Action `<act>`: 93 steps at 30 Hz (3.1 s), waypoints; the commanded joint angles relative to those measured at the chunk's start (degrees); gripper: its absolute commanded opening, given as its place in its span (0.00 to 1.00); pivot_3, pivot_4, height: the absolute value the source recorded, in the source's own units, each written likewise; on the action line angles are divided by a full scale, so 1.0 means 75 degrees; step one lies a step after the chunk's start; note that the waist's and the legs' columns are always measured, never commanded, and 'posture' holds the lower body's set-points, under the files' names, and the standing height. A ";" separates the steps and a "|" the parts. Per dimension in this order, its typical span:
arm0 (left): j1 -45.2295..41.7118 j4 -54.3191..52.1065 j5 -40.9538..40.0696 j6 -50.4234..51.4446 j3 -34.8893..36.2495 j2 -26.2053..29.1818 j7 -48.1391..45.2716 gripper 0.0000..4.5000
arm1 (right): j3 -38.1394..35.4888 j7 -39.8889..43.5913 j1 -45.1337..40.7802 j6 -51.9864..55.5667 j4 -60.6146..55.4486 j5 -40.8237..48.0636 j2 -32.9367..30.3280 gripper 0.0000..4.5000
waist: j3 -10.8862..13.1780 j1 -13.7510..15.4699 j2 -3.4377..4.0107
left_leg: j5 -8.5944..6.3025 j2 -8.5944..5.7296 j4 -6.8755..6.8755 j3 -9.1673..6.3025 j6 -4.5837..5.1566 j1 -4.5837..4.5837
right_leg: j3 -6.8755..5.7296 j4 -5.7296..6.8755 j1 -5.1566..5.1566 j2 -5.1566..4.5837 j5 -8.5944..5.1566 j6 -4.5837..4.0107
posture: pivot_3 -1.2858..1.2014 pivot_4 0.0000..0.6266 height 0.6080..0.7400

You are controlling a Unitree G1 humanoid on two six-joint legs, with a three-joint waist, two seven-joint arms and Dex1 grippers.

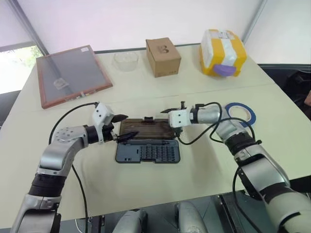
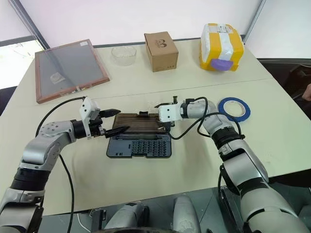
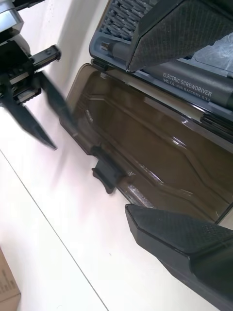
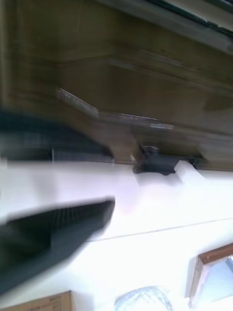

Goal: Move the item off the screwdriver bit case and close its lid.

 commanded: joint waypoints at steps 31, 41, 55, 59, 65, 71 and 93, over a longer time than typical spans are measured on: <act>0.1938 -0.0893 0.0468 -0.0594 -0.0598 0.0601 -0.0614 0.02 | -0.2265 0.0082 0.2076 0.7669 -0.5902 0.3444 -0.0481 1.00 | 0.0003 0.0392 0.0009 | 0.0000 -0.0007 0.0012 0.0020 0.0000 -0.0008 | 0.0019 0.0016 -0.0007 -0.0012 0.0000 -0.0001 | 0.52 0.24 1.00; 0.2389 -0.0538 0.1019 -0.1325 -0.0947 0.0621 -0.0670 0.02 | -0.1206 0.0990 0.1413 0.8580 -0.4434 0.3279 -0.0262 1.00 | -0.0007 0.0393 0.0021 | 0.0000 -0.0006 0.0012 0.0019 0.0001 0.0006 | 0.0018 0.0007 0.0013 -0.0012 0.0000 -0.0001 | 0.52 0.24 1.00; 0.2706 -0.0474 0.1104 -0.1490 -0.1051 0.0321 -0.0184 0.01 | -0.0684 0.1249 -0.0506 0.8088 -0.0131 0.2360 0.0686 0.94 | -0.0046 0.0402 0.0077 | -0.0001 -0.0007 -0.0007 0.0013 0.0001 0.0106 | 0.0018 -0.0011 0.0106 -0.0010 0.0000 -0.0002 | 0.52 0.24 1.00; 0.2798 -0.0553 0.1100 -0.1479 -0.1087 0.0252 -0.0073 0.00 | -0.0271 0.1908 -0.0540 0.7562 0.0406 0.1949 0.0703 0.59 | -0.0089 0.0405 0.0107 | -0.0003 -0.0007 -0.0013 0.0010 0.0003 0.0126 | 0.0021 -0.0015 0.0127 -0.0008 -0.0001 -0.0003 | 0.52 0.24 1.00; 0.2869 -0.0647 0.1211 -0.1543 -0.1173 0.0177 0.0018 0.00 | 0.0124 0.2172 -0.0643 0.6432 0.1256 0.1227 0.0925 0.02 | -0.0217 0.0389 0.0154 | -0.0007 -0.0006 -0.0027 0.0007 0.0009 0.0141 | 0.0022 -0.0019 0.0133 -0.0006 -0.0001 -0.0004 | 0.52 0.24 1.00; 0.2955 -0.0761 0.1149 -0.1415 -0.1094 0.0112 0.0116 0.00 | 0.0437 0.1461 -0.0455 0.4276 0.1282 0.0337 0.0791 0.02 | -0.0273 0.0393 0.0148 | -0.0009 -0.0003 -0.0082 0.0000 0.0008 0.0244 | 0.0025 -0.0038 0.0195 -0.0001 -0.0003 -0.0006 | 0.52 0.24 1.00; 0.2260 -0.0701 0.0231 -0.0537 -0.0672 -0.0212 -0.0070 0.00 | -0.0493 -0.0339 0.2114 0.3090 -0.5363 -0.0281 -0.0557 0.02 | -0.0195 0.0472 0.0161 | -0.0003 0.0002 -0.0131 0.0015 0.0000 0.0236 | 0.0041 -0.0051 0.0188 0.0003 -0.0005 -0.0005 | 0.52 0.24 1.00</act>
